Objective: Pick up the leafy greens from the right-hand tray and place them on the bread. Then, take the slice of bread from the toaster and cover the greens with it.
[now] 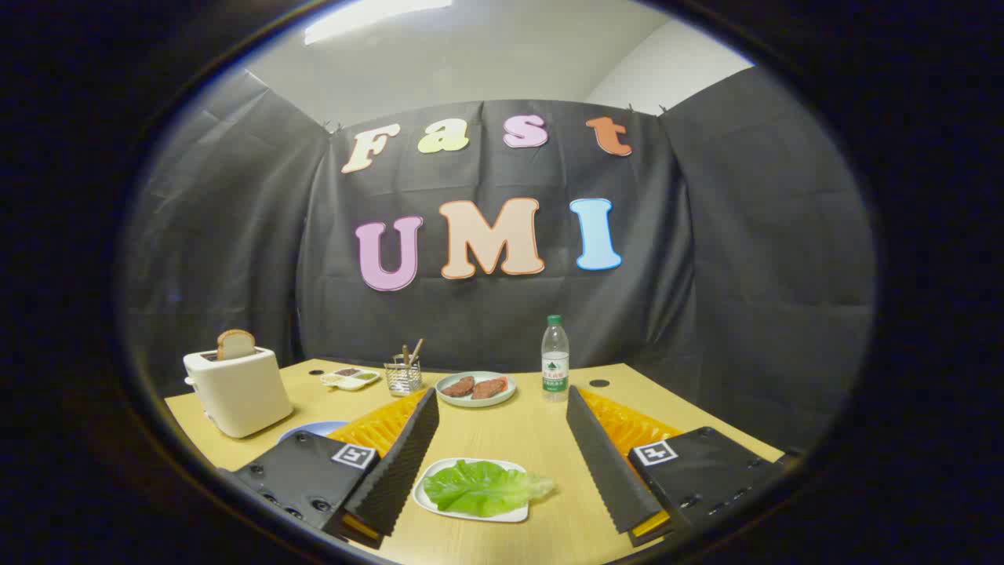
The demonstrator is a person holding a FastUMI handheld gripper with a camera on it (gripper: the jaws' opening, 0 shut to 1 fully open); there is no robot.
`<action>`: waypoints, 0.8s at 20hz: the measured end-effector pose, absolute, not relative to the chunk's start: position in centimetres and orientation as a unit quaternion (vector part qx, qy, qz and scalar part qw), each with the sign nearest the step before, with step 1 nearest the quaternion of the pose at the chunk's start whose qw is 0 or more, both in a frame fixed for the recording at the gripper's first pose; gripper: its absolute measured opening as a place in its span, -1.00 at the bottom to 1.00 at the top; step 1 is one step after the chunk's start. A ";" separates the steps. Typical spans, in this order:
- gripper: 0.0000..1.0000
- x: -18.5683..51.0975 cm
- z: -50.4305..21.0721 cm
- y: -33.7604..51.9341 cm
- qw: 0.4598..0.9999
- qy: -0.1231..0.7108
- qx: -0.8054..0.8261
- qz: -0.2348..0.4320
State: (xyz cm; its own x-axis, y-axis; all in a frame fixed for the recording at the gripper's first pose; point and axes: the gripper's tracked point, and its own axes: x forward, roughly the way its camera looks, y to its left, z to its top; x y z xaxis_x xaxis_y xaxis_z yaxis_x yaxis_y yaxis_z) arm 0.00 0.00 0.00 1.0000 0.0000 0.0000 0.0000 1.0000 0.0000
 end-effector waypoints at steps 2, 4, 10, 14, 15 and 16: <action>1.00 0.0 -0.1 0.1 1.000 0.002 -0.005 0.001; 1.00 -0.1 -0.1 0.2 1.000 0.003 -0.004 0.003; 1.00 0.0 -0.3 -0.5 1.000 0.005 0.003 -0.003; 1.00 0.1 -0.7 -1.0 1.000 0.010 0.006 -0.008; 1.00 0.1 -0.9 -1.2 1.000 0.012 0.007 -0.009; 1.00 0.2 -1.0 -1.4 1.000 0.014 0.007 -0.010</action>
